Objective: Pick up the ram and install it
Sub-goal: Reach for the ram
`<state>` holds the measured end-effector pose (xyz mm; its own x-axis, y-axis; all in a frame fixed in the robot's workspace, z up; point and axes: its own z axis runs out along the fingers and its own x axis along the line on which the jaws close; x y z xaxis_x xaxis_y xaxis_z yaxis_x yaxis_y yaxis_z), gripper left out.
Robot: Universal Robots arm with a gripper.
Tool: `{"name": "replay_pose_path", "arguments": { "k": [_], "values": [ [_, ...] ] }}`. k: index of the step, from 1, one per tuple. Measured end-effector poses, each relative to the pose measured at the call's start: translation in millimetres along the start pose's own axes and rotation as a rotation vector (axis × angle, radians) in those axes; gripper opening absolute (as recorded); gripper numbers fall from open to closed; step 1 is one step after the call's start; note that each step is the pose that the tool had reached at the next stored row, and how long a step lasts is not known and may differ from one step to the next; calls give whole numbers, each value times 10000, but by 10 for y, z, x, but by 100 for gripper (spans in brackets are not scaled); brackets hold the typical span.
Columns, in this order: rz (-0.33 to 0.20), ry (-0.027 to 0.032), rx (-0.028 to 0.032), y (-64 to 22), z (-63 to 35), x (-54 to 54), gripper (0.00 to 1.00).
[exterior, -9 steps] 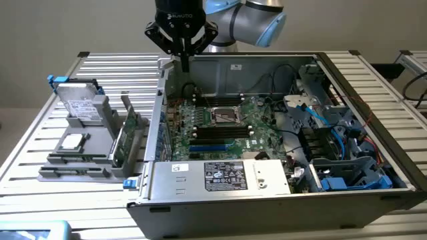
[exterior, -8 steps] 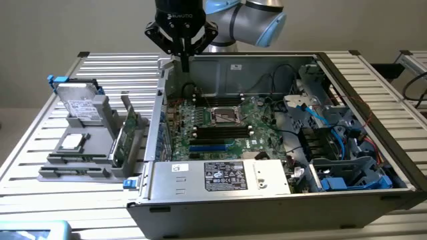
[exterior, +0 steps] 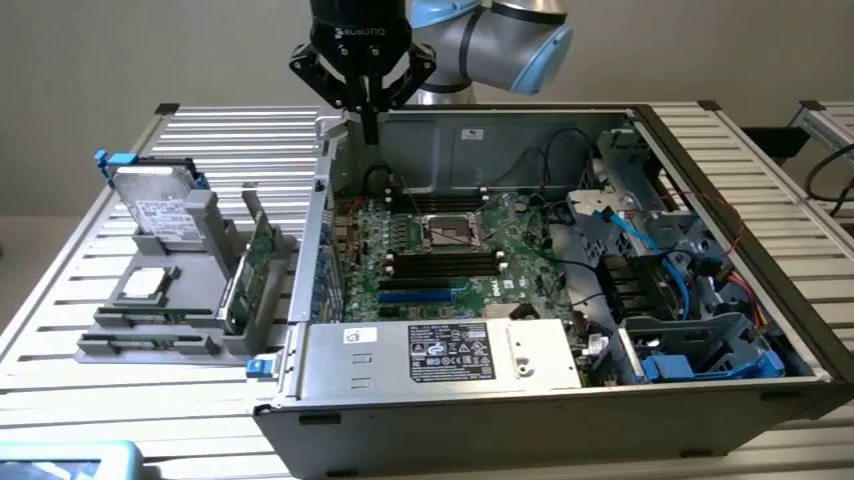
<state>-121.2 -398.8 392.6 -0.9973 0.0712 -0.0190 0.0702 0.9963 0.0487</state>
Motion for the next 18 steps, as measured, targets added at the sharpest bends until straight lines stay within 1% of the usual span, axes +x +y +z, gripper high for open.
{"name": "replay_pose_path", "arguments": {
  "k": [5, 7, 9, 13, 18],
  "values": [
    [0, 0, 1, -2, -1, 4, 11],
    [0, 2, 2, -20, -1, 10, 11],
    [1, 8, 0, -56, -2, 28, 11],
    [0, 15, 2, -107, -7, 129, 11],
    [1, 15, 1, -157, -12, 305, 11]
  ]
}}
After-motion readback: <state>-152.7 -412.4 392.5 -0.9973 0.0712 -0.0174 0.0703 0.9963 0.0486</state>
